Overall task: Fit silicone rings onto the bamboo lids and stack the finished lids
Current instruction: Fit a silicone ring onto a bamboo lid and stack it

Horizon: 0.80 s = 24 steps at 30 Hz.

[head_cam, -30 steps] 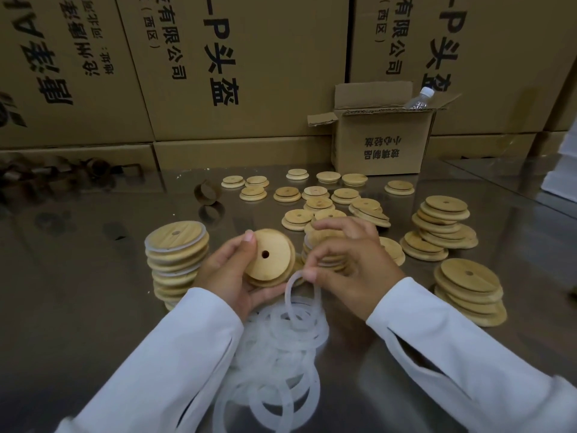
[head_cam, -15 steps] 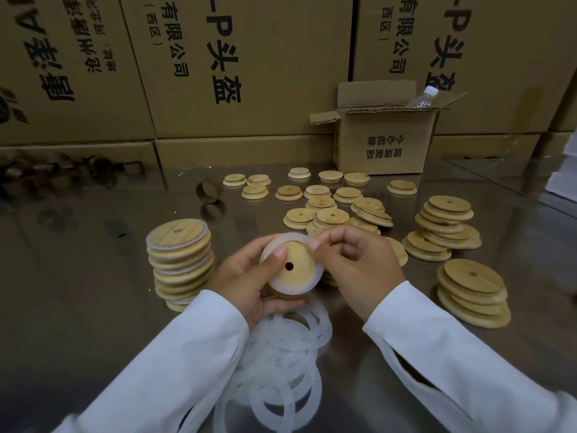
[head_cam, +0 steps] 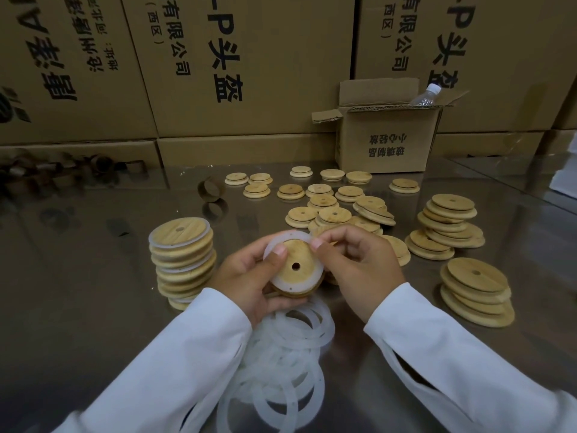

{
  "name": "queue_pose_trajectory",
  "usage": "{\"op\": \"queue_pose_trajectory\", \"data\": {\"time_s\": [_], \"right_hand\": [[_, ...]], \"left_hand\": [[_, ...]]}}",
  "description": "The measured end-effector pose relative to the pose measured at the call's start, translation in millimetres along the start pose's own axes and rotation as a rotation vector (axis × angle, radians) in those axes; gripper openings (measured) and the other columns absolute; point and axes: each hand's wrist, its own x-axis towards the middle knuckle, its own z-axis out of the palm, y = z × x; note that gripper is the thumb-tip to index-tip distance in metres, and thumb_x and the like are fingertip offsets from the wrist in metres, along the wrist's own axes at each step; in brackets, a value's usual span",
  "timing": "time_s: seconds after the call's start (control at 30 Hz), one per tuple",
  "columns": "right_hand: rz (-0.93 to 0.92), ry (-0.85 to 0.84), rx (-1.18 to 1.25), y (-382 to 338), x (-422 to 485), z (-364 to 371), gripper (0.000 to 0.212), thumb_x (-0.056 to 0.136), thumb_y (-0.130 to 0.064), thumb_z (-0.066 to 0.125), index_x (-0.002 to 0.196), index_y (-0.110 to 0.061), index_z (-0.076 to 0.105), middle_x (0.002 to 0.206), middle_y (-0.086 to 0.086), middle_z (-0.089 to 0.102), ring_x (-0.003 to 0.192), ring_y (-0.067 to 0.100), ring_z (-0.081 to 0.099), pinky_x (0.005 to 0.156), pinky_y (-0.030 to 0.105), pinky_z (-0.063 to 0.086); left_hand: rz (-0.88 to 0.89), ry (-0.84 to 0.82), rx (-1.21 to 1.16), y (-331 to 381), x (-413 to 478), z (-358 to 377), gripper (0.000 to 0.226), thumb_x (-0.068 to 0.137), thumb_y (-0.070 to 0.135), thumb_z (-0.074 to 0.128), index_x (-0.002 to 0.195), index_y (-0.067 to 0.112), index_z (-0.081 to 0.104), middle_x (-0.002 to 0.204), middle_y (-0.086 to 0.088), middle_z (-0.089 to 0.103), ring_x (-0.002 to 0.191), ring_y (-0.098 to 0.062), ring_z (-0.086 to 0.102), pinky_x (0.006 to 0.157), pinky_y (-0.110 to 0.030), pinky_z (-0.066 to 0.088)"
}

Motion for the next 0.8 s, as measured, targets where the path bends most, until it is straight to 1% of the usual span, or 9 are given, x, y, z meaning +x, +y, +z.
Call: {"op": "queue_pose_trajectory", "data": {"time_s": [0.17,0.3,0.4,0.47,0.53,0.57,0.63,0.7,0.8], "right_hand": [[0.048,0.001,0.063,-0.7,1.4,-0.8,0.009,0.082,-0.016,0.066,0.073,-0.018,0.066,0.056,-0.002,0.059,0.051,-0.001,0.054,0.053,0.008,0.044],[0.062,0.01,0.071,-1.5,1.8,-1.6,0.009,0.081,-0.016,0.066,0.072,-0.019,0.066,0.061,0.001,0.061,0.051,-0.002,0.053,0.053,0.008,0.044],[0.085,0.02,0.07,-2.0,3.1,-1.3,0.011,0.082,-0.015,0.065,0.072,-0.019,0.066,0.06,0.0,0.06,0.05,-0.004,0.052,0.054,0.008,0.044],[0.104,0.029,0.079,-1.7,3.8,-1.1,0.013,0.082,-0.015,0.065,0.071,-0.02,0.065,0.057,-0.004,0.058,0.05,-0.004,0.052,0.06,0.016,0.046],[0.102,0.031,0.075,-1.3,3.9,-0.4,0.015,0.083,-0.014,0.064,0.07,-0.022,0.065,0.055,-0.006,0.059,0.053,-0.002,0.054,0.066,0.021,0.048],[0.095,0.031,0.068,-1.0,3.7,0.0,0.016,0.083,-0.014,0.064,0.069,-0.022,0.064,0.057,-0.006,0.06,0.057,0.0,0.056,0.068,0.024,0.049],[0.078,0.033,0.05,-0.3,3.2,0.8,0.016,0.084,-0.014,0.063,0.07,-0.022,0.063,0.064,-0.001,0.063,0.068,0.011,0.061,0.076,0.033,0.053],[0.054,0.043,0.022,-0.7,2.9,1.8,0.016,0.085,-0.013,0.063,0.07,-0.02,0.062,0.068,0.0,0.063,0.075,0.019,0.062,0.082,0.04,0.053],[0.023,0.066,-0.011,-1.2,2.5,3.6,0.019,0.086,-0.011,0.061,0.069,-0.02,0.059,0.069,-0.004,0.061,0.08,0.019,0.061,0.084,0.044,0.052]], "left_hand": [[-0.005,0.009,0.019,-0.4,0.3,0.0,0.037,0.065,0.022,0.061,0.1,0.01,0.066,0.09,-0.016,0.072,0.081,-0.03,0.07,0.056,-0.034,0.057],[-0.027,-0.009,-0.015,1.0,1.1,-0.9,0.036,0.067,0.024,0.058,0.099,0.011,0.068,0.093,-0.018,0.071,0.083,-0.031,0.07,0.058,-0.037,0.058],[-0.011,-0.005,-0.005,0.3,0.9,-0.8,0.039,0.068,0.024,0.058,0.103,0.011,0.067,0.099,-0.019,0.069,0.09,-0.034,0.068,0.064,-0.04,0.058],[0.024,0.008,0.017,-0.7,0.5,0.2,0.04,0.069,0.024,0.057,0.105,0.01,0.065,0.1,-0.019,0.069,0.092,-0.034,0.067,0.067,-0.042,0.058],[0.059,0.028,0.038,-1.5,0.2,0.5,0.037,0.07,0.024,0.057,0.104,0.01,0.065,0.097,-0.017,0.07,0.089,-0.032,0.068,0.066,-0.041,0.058],[0.071,0.036,0.046,-1.7,0.2,0.6,0.036,0.07,0.024,0.057,0.103,0.01,0.065,0.095,-0.017,0.071,0.088,-0.032,0.069,0.064,-0.04,0.059],[0.091,0.049,0.065,-2.5,0.8,0.1,0.035,0.07,0.024,0.057,0.101,0.01,0.065,0.093,-0.015,0.071,0.086,-0.031,0.069,0.062,-0.039,0.059],[0.114,0.061,0.076,-2.5,1.4,0.0,0.032,0.07,0.025,0.057,0.097,0.011,0.066,0.088,-0.011,0.073,0.083,-0.027,0.07,0.059,-0.037,0.058],[0.126,0.084,0.066,-2.9,2.1,0.5,0.021,0.076,0.019,0.056,0.093,0.012,0.066,0.081,-0.007,0.073,0.077,-0.023,0.071,0.054,-0.032,0.056]]}}
